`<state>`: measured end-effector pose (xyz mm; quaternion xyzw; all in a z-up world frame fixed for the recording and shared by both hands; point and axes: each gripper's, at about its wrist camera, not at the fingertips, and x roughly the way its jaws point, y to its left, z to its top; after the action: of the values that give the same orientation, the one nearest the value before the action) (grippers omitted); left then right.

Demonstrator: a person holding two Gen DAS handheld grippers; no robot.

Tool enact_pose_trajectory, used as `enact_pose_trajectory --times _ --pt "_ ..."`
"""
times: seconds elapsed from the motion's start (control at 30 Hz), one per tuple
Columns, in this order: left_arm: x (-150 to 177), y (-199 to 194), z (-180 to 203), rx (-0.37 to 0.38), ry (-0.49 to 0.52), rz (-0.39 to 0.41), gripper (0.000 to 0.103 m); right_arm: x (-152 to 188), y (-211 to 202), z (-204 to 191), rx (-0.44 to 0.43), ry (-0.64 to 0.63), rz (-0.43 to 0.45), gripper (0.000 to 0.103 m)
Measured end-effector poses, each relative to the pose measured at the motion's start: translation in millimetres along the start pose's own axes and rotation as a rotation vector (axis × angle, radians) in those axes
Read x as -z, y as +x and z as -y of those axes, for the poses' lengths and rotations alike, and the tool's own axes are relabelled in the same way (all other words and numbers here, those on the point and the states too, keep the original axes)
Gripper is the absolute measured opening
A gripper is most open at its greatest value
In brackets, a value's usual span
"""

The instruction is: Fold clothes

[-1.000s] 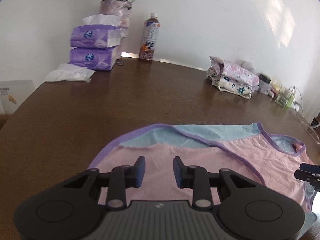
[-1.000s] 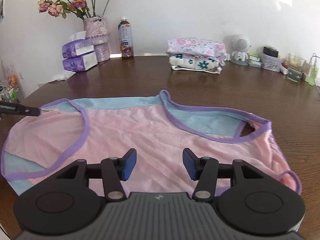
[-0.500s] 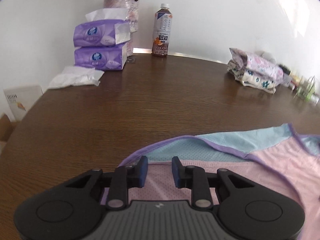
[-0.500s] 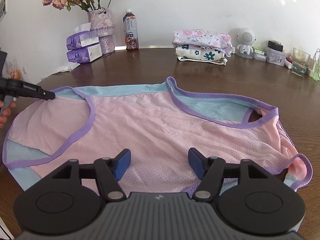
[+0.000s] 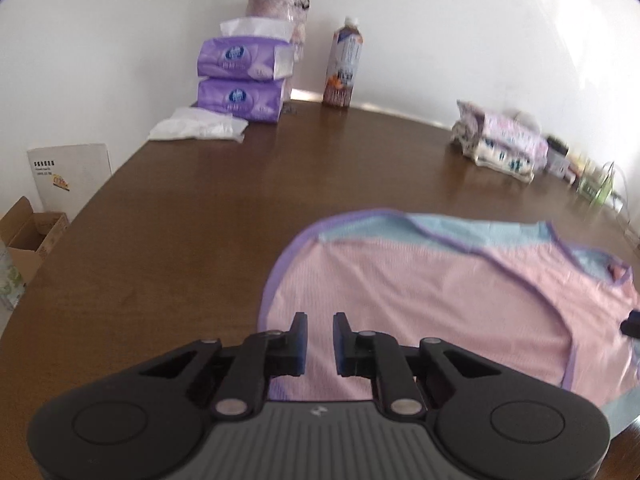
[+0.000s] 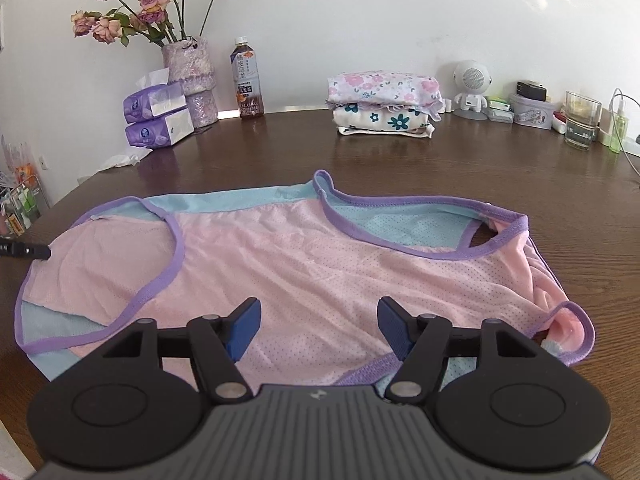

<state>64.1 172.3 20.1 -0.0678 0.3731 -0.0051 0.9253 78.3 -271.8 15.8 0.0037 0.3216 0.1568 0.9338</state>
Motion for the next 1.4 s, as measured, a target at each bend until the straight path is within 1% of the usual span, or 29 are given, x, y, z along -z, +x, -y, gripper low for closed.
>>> enact_pose_trajectory --times 0.2,0.27,0.33,0.37,0.43,0.47,0.5,0.53,0.57,0.63,0.7,0.77,0.8,0.93,1.03,1.1,1.17,1.23,1.27,1.3,1.33,1.4 --pt "10 -3 -5 -0.014 -0.028 0.012 0.012 9 2 3 0.009 0.023 -0.029 0.066" --pt "11 -5 -3 -0.024 -0.043 0.025 0.012 13 2 3 0.01 0.031 -0.023 0.066" --pt "11 -9 0 -0.038 -0.061 0.046 0.022 14 -5 5 -0.015 0.052 0.002 0.066" --pt "11 -11 2 -0.044 -0.069 0.057 0.023 14 -9 6 -0.031 0.064 0.019 0.066" --pt "15 -22 12 -0.009 -0.069 0.103 0.034 13 -20 6 -0.05 0.065 0.052 0.068" --pt "17 -28 19 0.025 -0.059 0.113 0.036 13 -25 5 -0.049 0.059 0.066 0.069" --pt "20 -33 26 0.06 -0.049 0.12 0.042 13 -30 5 -0.041 0.05 0.079 0.074" --pt "22 -37 33 0.093 -0.027 0.115 0.043 13 -34 4 -0.034 0.041 0.087 0.079" --pt "25 -40 41 0.125 -0.005 0.108 0.043 13 -38 4 -0.035 0.038 0.088 0.079" --pt "32 -46 56 0.17 0.048 0.098 0.042 16 -46 5 -0.057 0.041 0.087 0.079" --pt "40 -52 72 0.216 0.117 0.098 0.042 20 -53 6 -0.1 0.051 0.085 0.079" --pt "47 -58 85 0.25 0.183 0.094 0.042 23 -61 3 -0.12 0.006 0.073 0.079" --pt "52 -59 90 0.262 0.205 0.085 0.042 25 -65 -1 -0.123 -0.042 0.064 0.077" --pt "67 -62 106 0.287 0.272 0.05 0.04 34 -79 -22 -0.177 -0.261 0.025 0.061" --pt "75 -64 116 0.31 0.309 0.038 0.04 42 -85 -41 -0.214 -0.442 -0.007 0.056" --pt "78 -65 126 0.329 0.335 0.036 0.04 46 -84 -52 -0.219 -0.548 -0.033 0.052" --pt "82 -65 135 0.345 0.366 0.035 0.04 50 -79 -57 -0.198 -0.611 -0.065 0.05" --pt "85 -66 142 0.36 0.393 0.032 0.04 50 -74 -56 -0.181 -0.638 -0.085 0.043" --pt "87 -66 145 0.369 0.405 0.029 0.04 51 -73 -56 -0.178 -0.655 -0.086 0.041" --pt "89 -65 148 0.374 0.413 0.025 0.04 52 -72 -55 -0.174 -0.672 -0.088 0.036" --pt "90 -64 151 0.378 0.421 0.02 0.04 54 -71 -55 -0.169 -0.699 -0.089 0.024" --pt "91 -62 156 0.386 0.434 0.006 0.04 59 -69 -59 -0.154 -0.772 -0.091 0.008"
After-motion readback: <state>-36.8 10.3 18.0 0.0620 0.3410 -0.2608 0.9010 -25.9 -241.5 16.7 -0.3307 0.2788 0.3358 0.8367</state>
